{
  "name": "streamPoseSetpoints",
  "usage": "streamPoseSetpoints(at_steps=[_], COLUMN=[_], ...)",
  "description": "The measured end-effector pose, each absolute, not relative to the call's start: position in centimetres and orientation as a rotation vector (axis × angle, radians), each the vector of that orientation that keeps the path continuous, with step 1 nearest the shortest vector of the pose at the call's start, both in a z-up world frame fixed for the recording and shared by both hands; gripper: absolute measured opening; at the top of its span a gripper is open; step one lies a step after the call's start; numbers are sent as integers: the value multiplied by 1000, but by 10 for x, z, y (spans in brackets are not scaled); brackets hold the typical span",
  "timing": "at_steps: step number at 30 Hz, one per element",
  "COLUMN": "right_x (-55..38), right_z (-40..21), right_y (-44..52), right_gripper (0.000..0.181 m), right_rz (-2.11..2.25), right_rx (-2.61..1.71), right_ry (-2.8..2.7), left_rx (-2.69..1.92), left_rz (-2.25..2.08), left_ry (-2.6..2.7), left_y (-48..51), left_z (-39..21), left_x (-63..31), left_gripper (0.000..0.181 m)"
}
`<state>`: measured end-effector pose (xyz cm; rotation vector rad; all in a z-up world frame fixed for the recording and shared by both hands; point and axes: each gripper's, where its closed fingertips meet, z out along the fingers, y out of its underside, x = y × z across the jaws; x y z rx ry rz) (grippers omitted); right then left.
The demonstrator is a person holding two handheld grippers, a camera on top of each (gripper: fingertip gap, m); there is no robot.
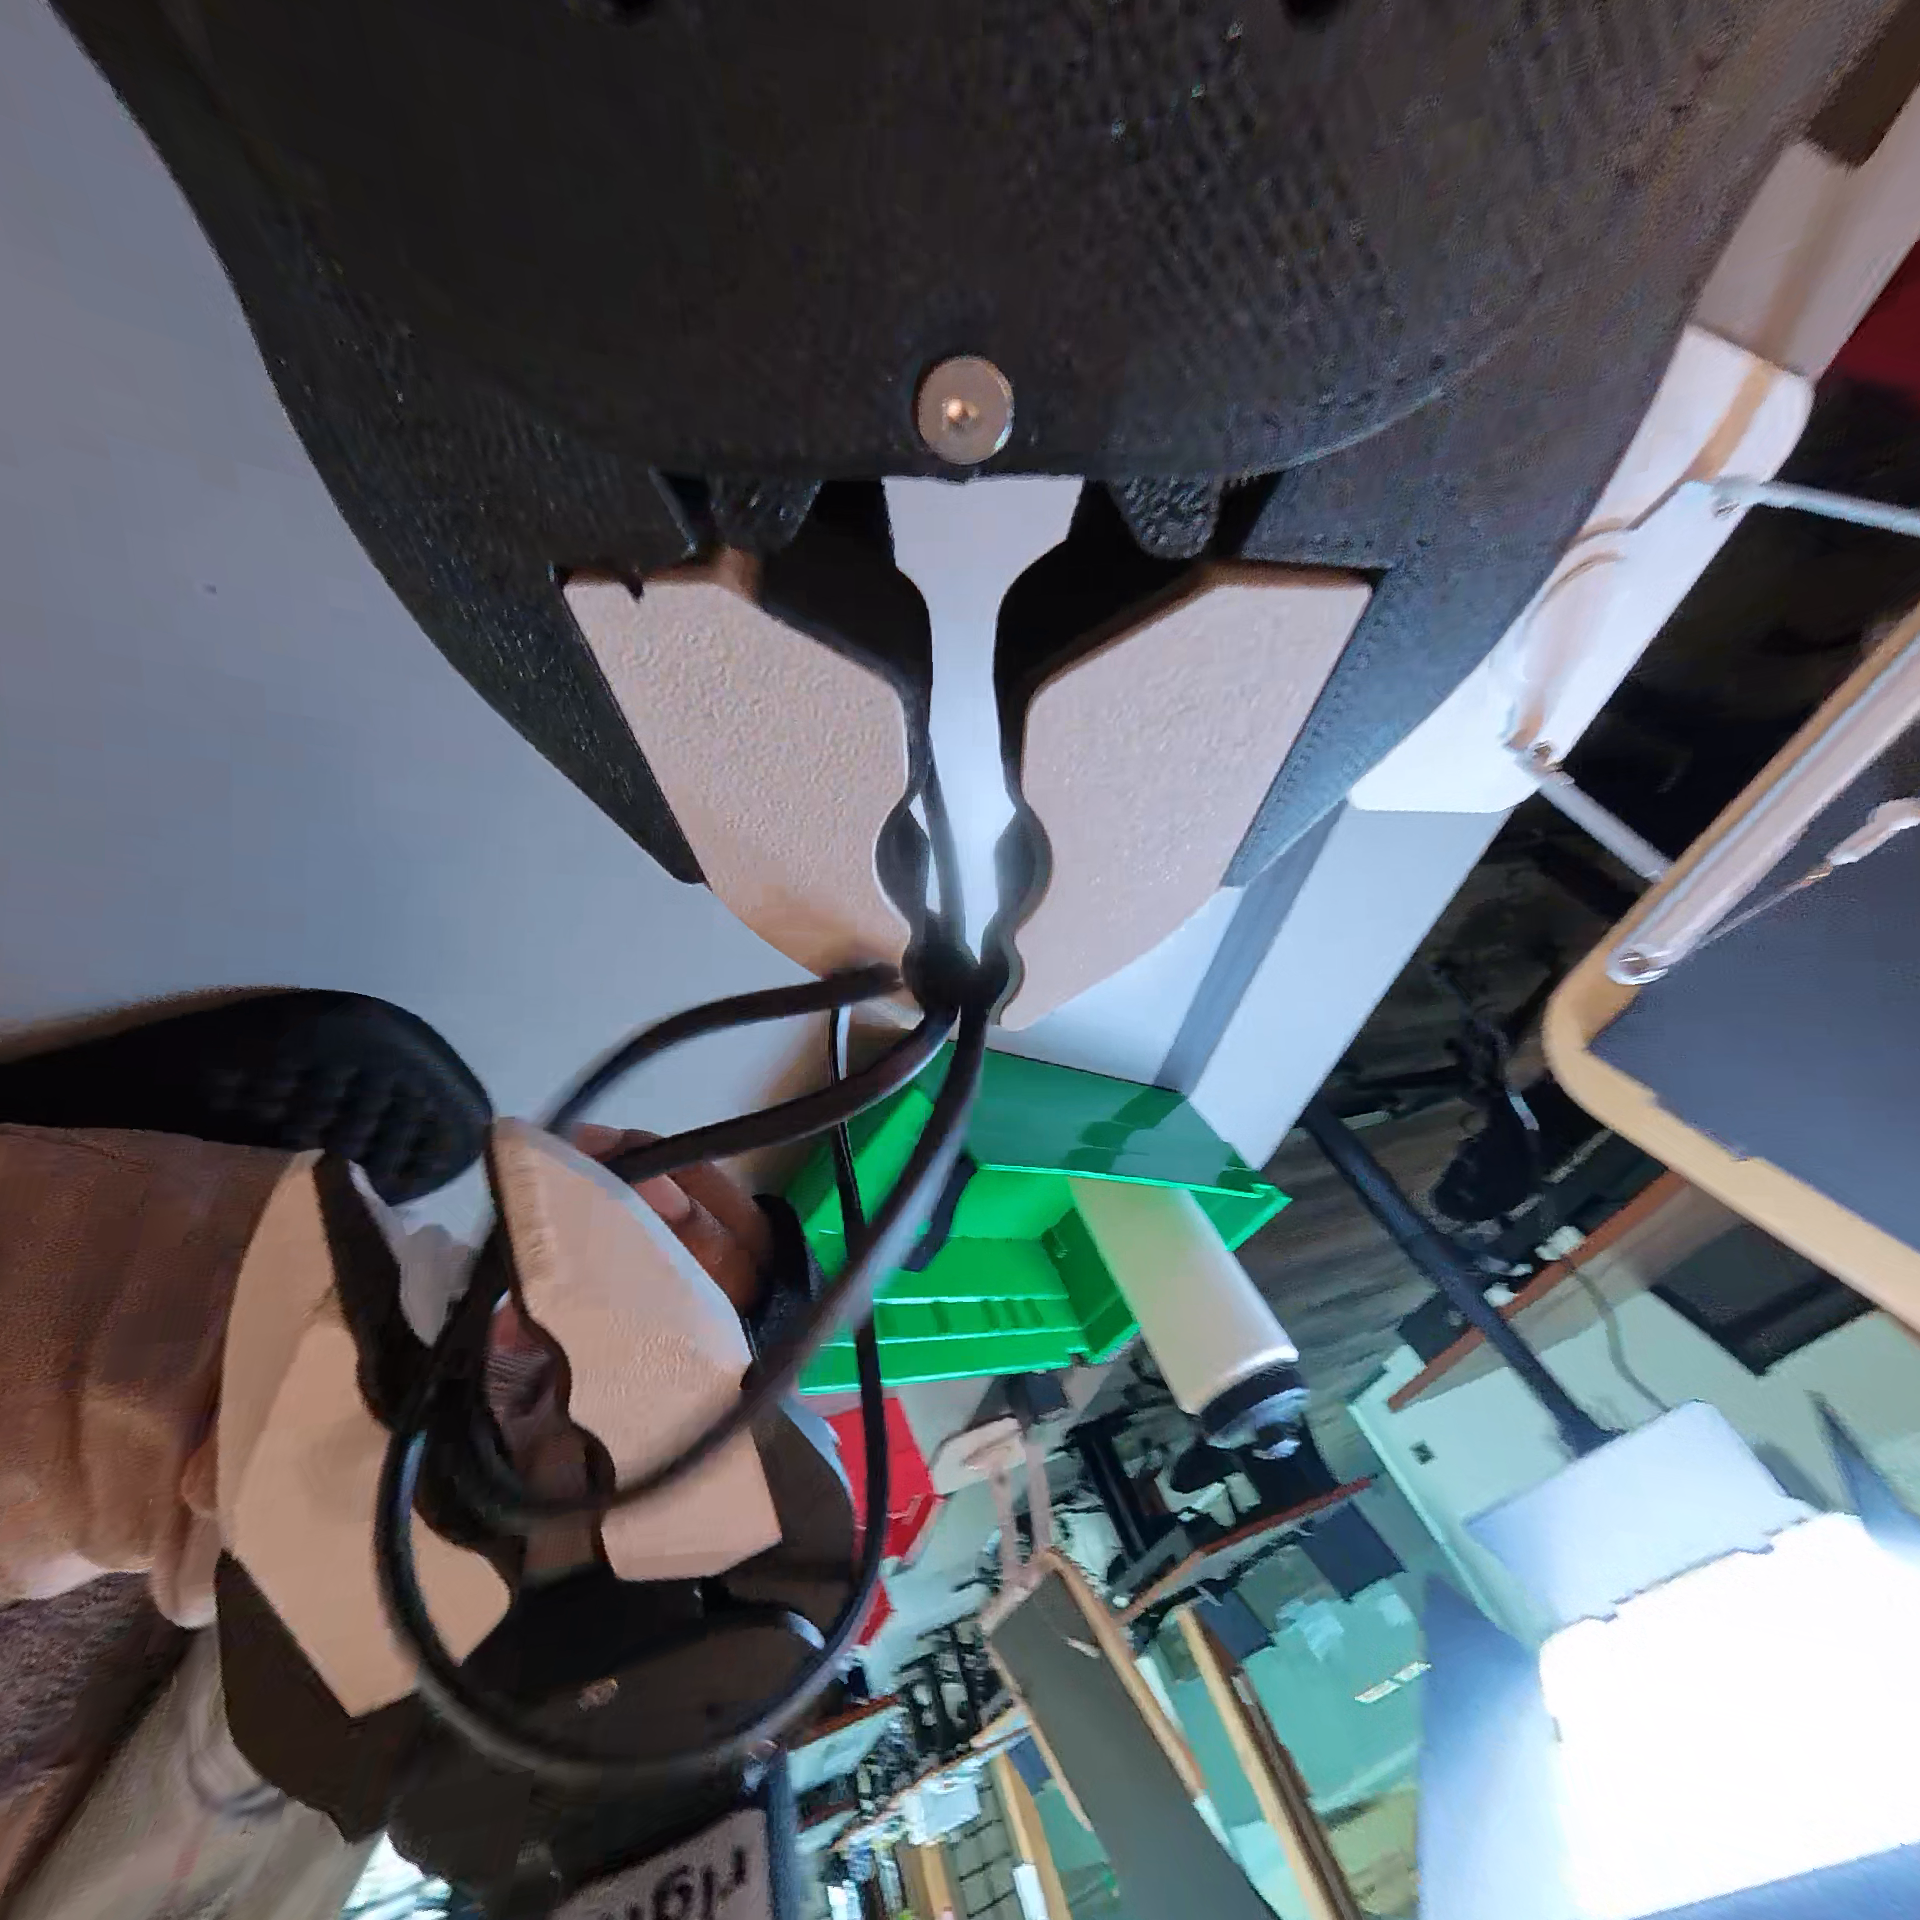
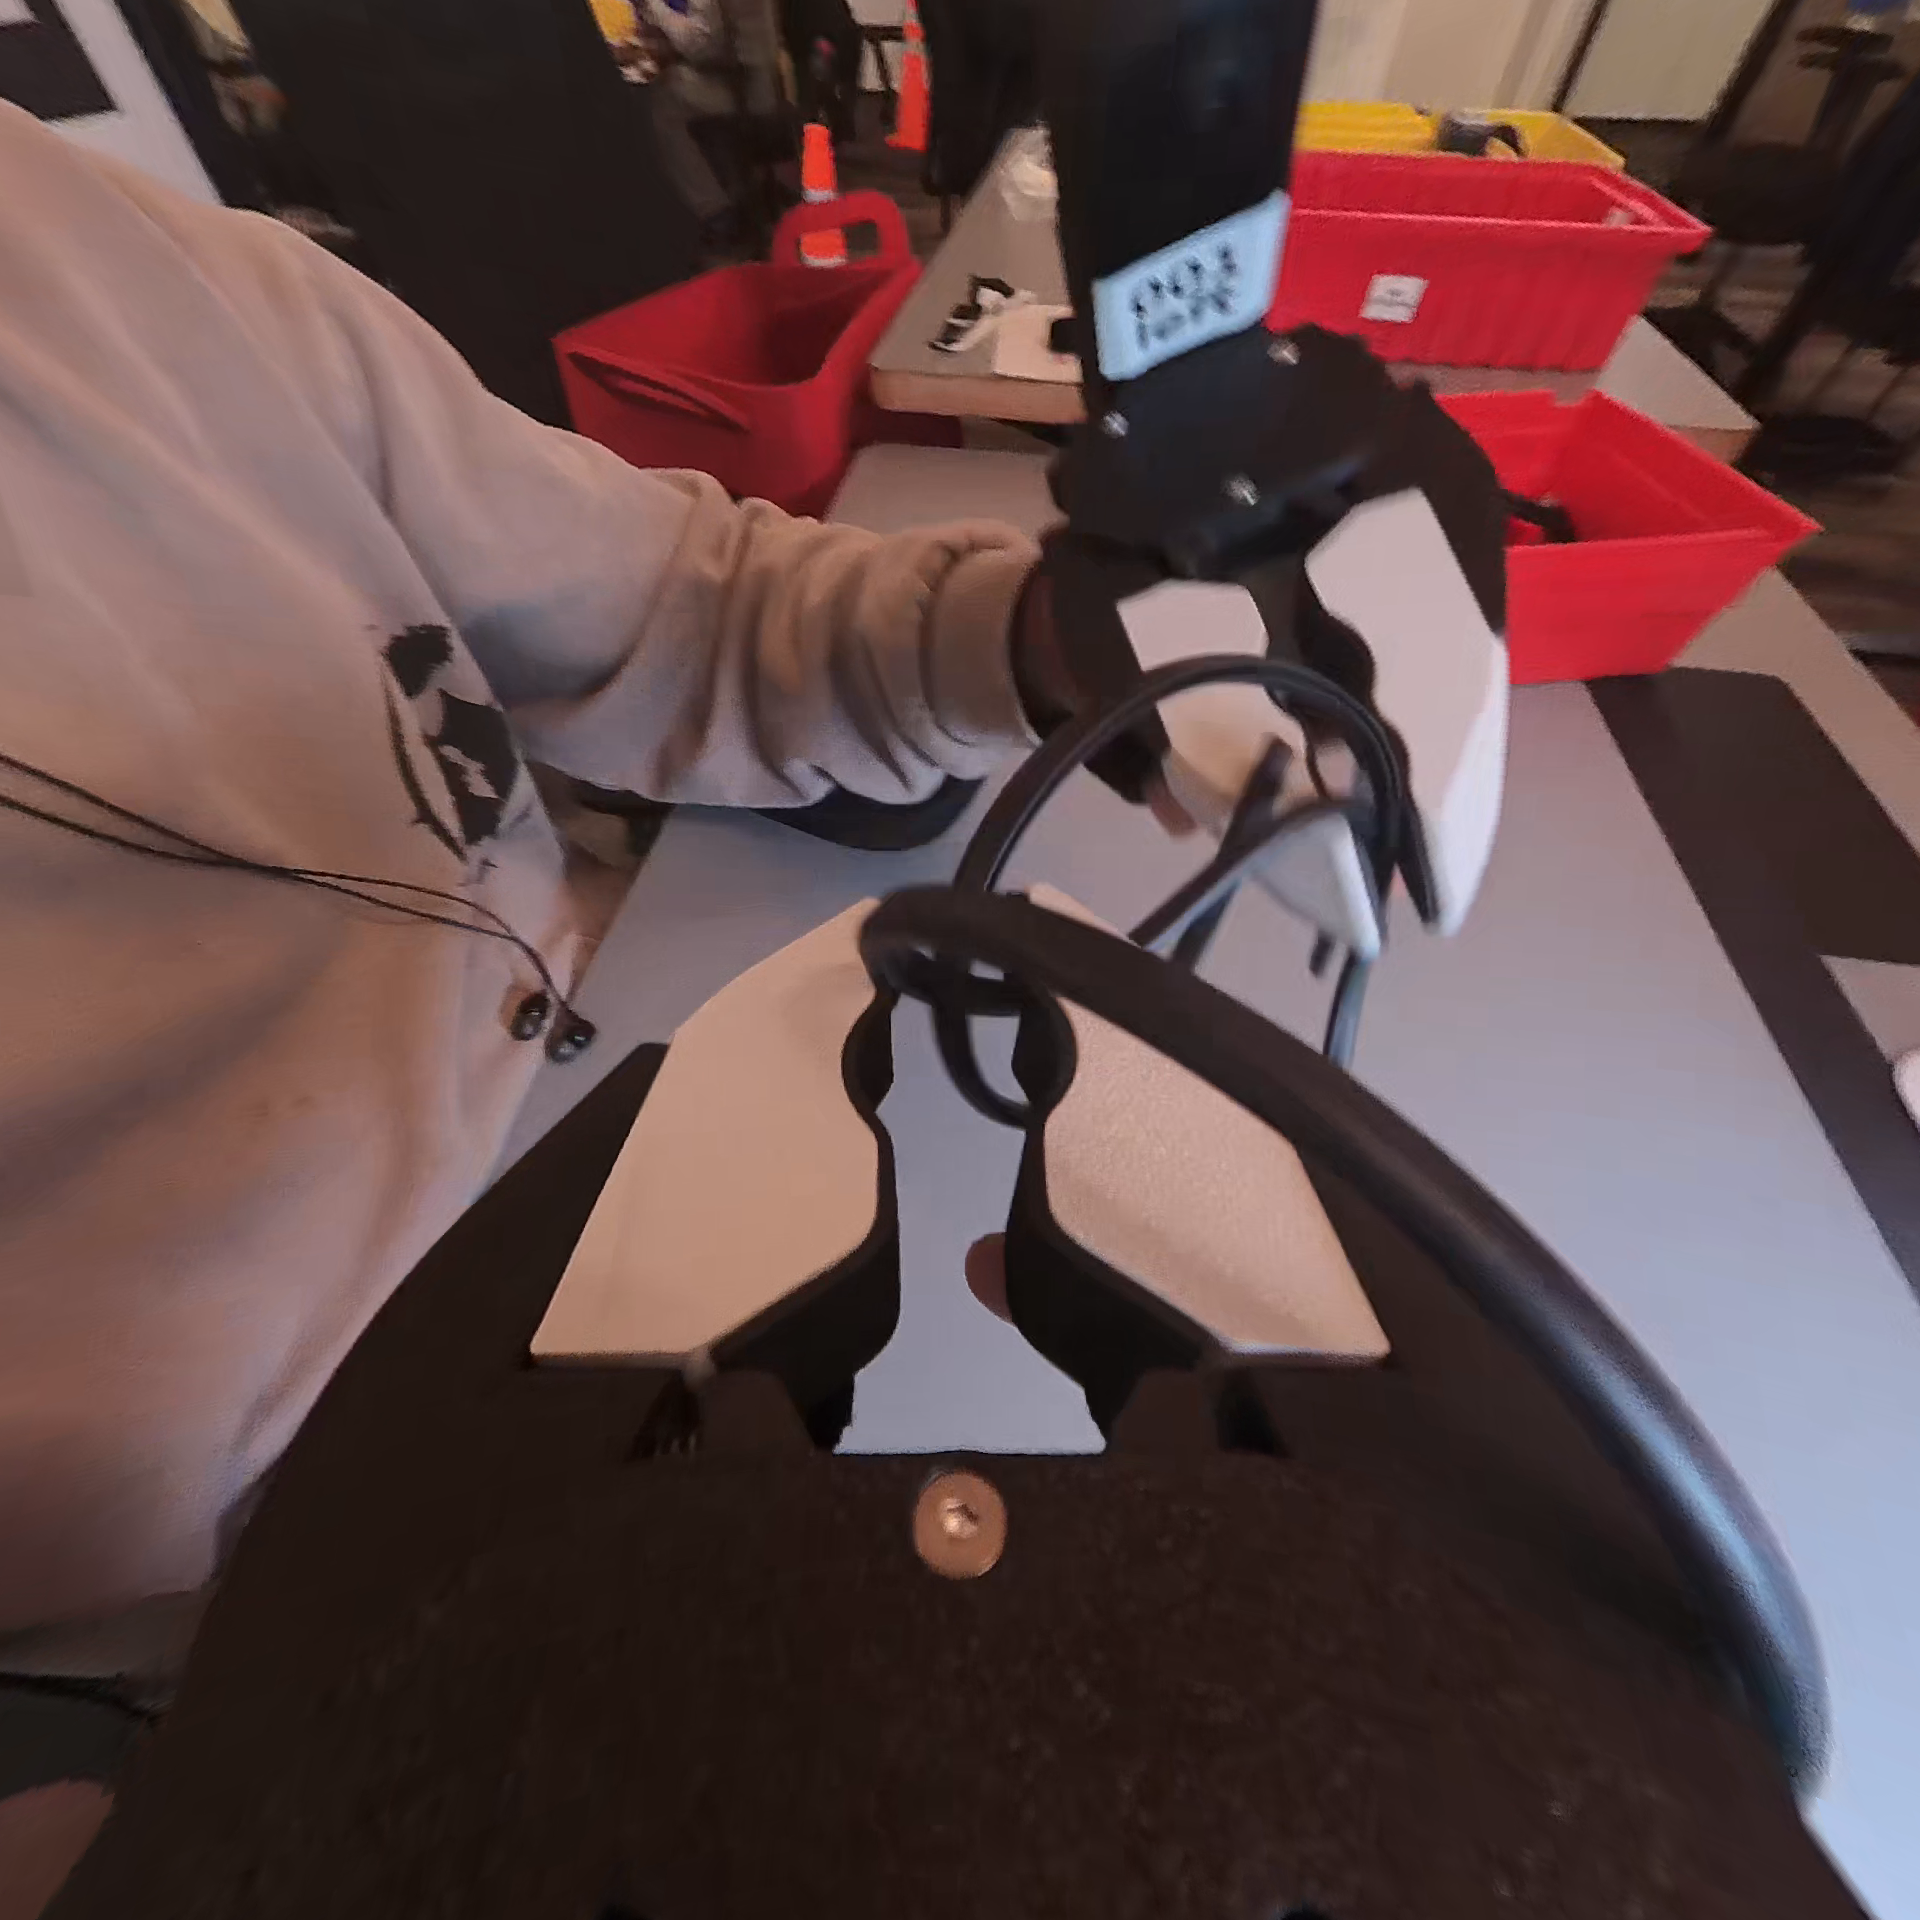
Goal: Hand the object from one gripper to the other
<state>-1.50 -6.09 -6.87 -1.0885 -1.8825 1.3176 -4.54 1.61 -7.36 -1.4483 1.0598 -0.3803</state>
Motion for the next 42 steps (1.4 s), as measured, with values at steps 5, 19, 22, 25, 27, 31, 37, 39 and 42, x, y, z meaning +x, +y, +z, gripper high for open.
streamPoseSetpoints(at_steps=[5, 19, 22, 25, 27, 31, 37, 39, 42], right_x=[-9, -10, -25, -36, -37, -48, -59, -64, -65], right_z=[-84, -66, -65, -77, -82, -80, -84, -94, -99], right_y=[-34, 17, 4, -27, -52, -70, -85, -88, -86], right_gripper=[24, 39, 43, 44, 43, 50, 72, 56, 15], right_rz=[1186, 1166, 1216, 1317, 1445, 1506, 1542, 1504, 1443], right_rx=[-1178, -1231, -1191, -1146, -1086, -1032, -1062, -1076, -1056], right_ry=[-1886, -1605, -1594, -1712, -1801, -1802, -1813, -1847, -1866], left_rx=[-1385, -1237, -1226, -1217, -1206, -1201, -1221, -1235, -1249], left_rz=[-168, -357, -554, -712, -832, -1024, -1094, -1071, -1028], left_ry=[964, 819, 839, 857, 849, 812, 810, 813, 821], left_y=[24, -4, -12, -17, -21, -25, -24, -21, -18], left_z=[-42, 17, 14, 7, 5, 2, -8, -13, -17], left_x=[-86, -124, -99, -75, -64, -52, -37, -34, -35], left_gripper=[7, 8, 8, 8, 7, 8, 8, 7, 8])
